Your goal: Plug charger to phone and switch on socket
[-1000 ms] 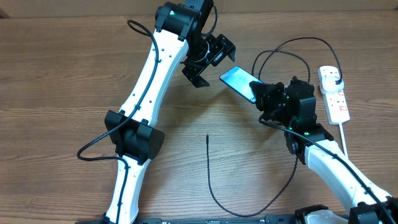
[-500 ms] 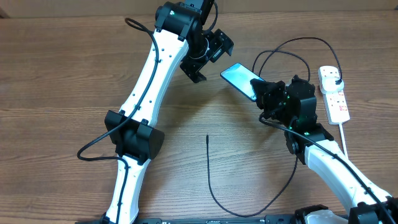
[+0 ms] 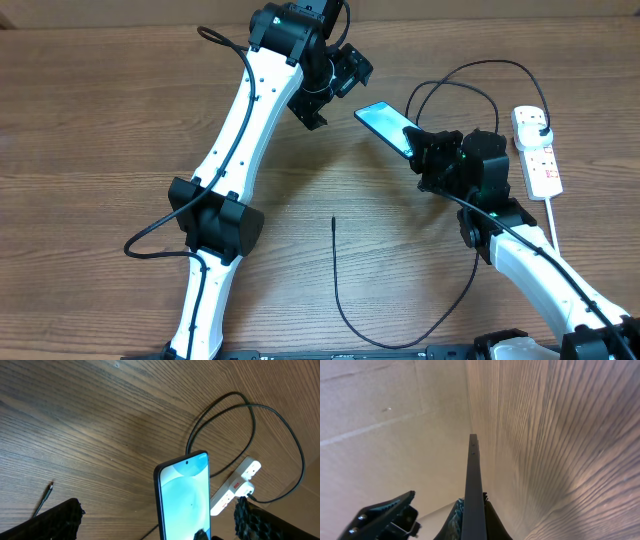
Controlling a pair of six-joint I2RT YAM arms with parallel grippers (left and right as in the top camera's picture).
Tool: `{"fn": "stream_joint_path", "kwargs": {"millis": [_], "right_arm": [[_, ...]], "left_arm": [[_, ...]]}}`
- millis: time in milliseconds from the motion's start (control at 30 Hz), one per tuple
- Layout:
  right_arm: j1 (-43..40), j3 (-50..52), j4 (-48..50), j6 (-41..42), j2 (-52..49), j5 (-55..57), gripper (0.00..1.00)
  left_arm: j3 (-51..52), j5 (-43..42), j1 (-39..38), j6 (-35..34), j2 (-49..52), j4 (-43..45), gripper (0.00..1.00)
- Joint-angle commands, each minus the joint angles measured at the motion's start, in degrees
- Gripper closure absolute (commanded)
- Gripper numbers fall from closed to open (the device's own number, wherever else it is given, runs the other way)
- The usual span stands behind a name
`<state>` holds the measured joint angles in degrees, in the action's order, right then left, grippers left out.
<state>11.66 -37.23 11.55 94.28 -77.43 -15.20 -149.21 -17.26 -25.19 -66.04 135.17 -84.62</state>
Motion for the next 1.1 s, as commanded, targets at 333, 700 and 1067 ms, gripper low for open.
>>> {"fn": "stream_joint_path", "kwargs": {"millis": [333, 700, 1067], "right_arm": [[-0.2, -1.7, 7.4, 13.7, 0.8, -5.2, 0.96], [-0.1, -1.7, 10.8, 20.0, 0.8, -6.9, 0.96], [-0.1, -1.7, 15.2, 22.1, 0.8, -7.7, 0.96]], "left_arm": [[-1.3, -2.3, -0.3, -4.3, -0.3, 1.0, 0.00], [-1.3, -12.4, -0.3, -5.1, -0.3, 6.0, 0.00], [-1.3, -11.8, -0.6, -5.1, -0.3, 6.1, 0.00]]}}
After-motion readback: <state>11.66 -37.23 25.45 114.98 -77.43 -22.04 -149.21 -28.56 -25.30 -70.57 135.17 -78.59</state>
